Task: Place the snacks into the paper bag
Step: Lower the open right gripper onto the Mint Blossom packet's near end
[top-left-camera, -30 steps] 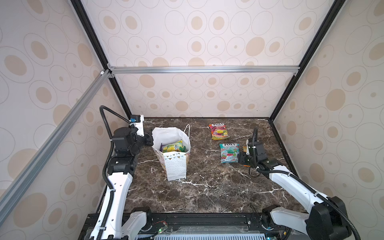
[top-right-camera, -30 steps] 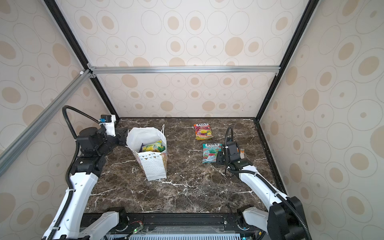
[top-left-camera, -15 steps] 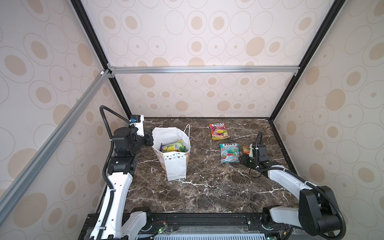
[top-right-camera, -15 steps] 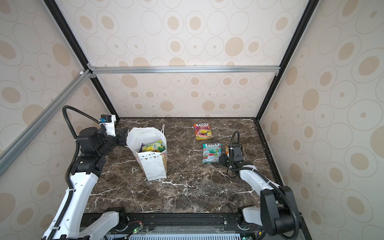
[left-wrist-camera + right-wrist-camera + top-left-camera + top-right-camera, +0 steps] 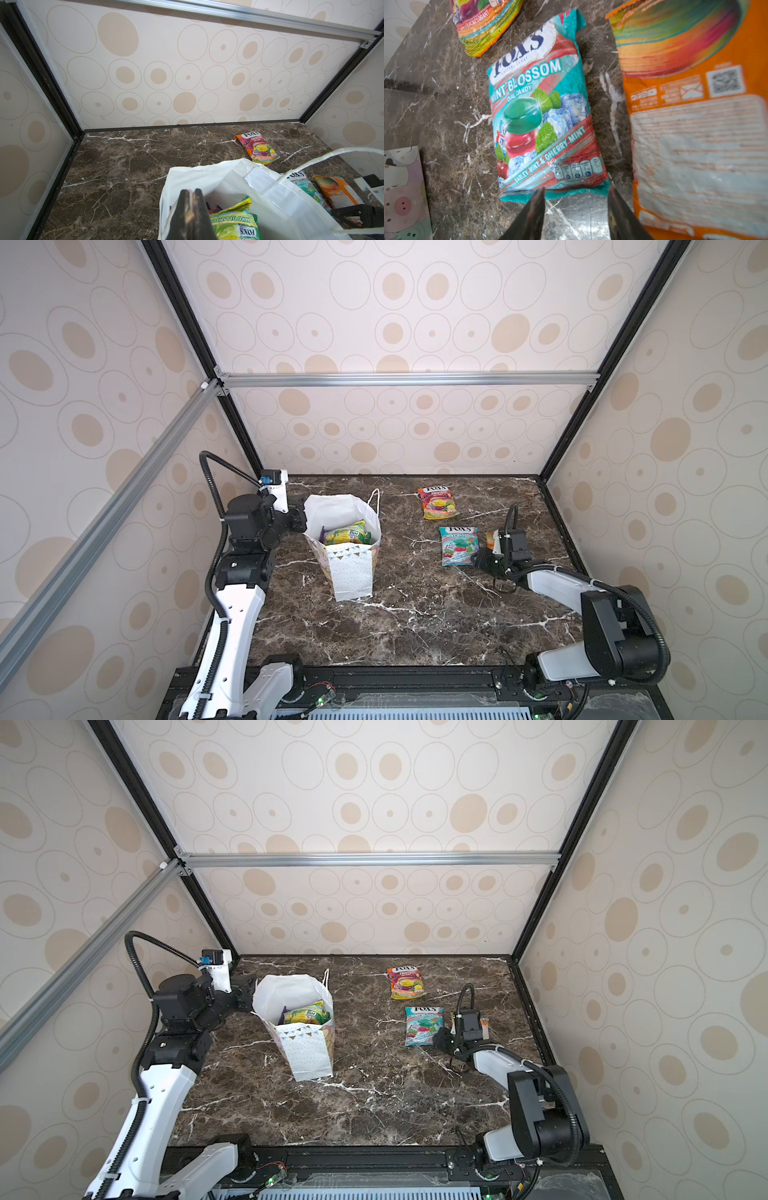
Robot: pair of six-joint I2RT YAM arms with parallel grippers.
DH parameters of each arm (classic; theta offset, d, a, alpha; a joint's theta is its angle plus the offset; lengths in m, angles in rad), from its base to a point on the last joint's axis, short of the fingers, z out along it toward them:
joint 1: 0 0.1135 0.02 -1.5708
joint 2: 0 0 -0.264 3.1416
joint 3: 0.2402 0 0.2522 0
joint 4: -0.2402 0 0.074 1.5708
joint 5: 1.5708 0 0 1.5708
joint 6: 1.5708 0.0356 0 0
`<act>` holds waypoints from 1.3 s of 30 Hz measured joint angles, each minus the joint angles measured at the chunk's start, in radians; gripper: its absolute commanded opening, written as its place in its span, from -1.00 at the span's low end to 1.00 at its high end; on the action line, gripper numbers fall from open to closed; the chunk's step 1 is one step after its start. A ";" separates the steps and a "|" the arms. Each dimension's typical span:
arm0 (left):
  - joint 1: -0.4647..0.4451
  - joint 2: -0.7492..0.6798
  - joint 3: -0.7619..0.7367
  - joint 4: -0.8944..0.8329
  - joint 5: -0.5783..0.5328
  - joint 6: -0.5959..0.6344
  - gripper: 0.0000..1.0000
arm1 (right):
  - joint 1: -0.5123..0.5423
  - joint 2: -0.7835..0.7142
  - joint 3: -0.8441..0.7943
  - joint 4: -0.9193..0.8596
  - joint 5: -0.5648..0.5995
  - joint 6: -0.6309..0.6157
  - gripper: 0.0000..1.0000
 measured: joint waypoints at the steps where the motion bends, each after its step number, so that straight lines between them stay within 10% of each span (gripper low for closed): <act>1: 0.000 0.000 0.000 0.000 0.000 0.000 -1.00 | -0.001 0.008 0.000 0.003 0.000 0.001 0.01; 26: 0.000 0.000 0.000 0.000 -0.013 0.000 -1.00 | -0.002 0.099 0.009 0.096 -0.047 -0.002 0.01; 39: 0.000 -0.001 0.000 0.000 -0.023 0.000 -1.00 | -0.005 0.147 0.014 0.159 -0.052 0.011 -1.00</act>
